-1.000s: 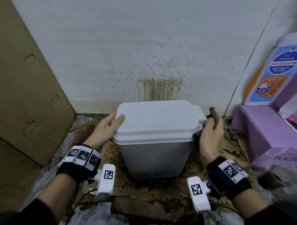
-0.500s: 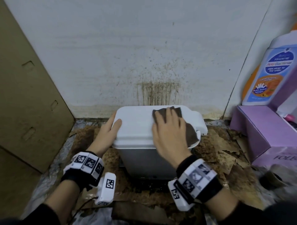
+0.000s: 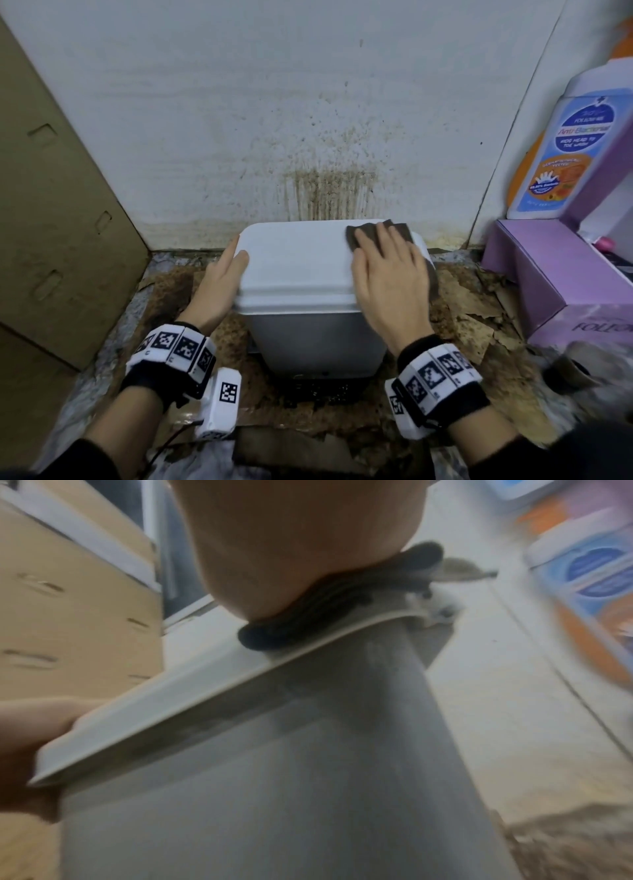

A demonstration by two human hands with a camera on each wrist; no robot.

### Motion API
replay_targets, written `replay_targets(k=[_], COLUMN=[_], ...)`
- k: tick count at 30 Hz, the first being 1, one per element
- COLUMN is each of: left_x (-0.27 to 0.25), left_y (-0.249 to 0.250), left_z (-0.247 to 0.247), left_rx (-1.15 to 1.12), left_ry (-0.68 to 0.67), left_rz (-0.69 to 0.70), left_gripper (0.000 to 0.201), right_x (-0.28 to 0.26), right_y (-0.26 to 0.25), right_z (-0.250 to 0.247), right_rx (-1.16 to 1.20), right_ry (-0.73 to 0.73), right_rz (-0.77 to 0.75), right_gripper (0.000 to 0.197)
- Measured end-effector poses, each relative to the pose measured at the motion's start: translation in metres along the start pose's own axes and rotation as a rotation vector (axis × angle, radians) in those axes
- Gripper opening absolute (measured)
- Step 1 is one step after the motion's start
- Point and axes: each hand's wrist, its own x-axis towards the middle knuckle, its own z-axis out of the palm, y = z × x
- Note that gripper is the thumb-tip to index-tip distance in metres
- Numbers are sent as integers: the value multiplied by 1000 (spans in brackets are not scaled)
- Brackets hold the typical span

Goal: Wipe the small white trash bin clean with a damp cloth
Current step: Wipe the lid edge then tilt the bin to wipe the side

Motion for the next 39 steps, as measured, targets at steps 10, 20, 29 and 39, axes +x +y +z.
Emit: replay_targets(k=[10, 20, 29, 39], left_x=[-5, -35, -38, -33], left_y=[2, 45, 105, 123], left_z=[-1, 11, 38, 33], left_rx=[46, 514, 549, 497], left_ry=[0, 329, 158, 81], left_rz=[-18, 114, 487, 550], left_gripper=[60, 56, 42, 50], right_x=[2, 3, 15, 24], right_y=[38, 51, 11, -60], right_z=[5, -8, -7, -13], right_rx=[717, 1038, 1166, 1364], right_ry=[163, 116, 136, -133], right_rz=[405, 570, 461, 184], right_gripper=[47, 40, 38, 38])
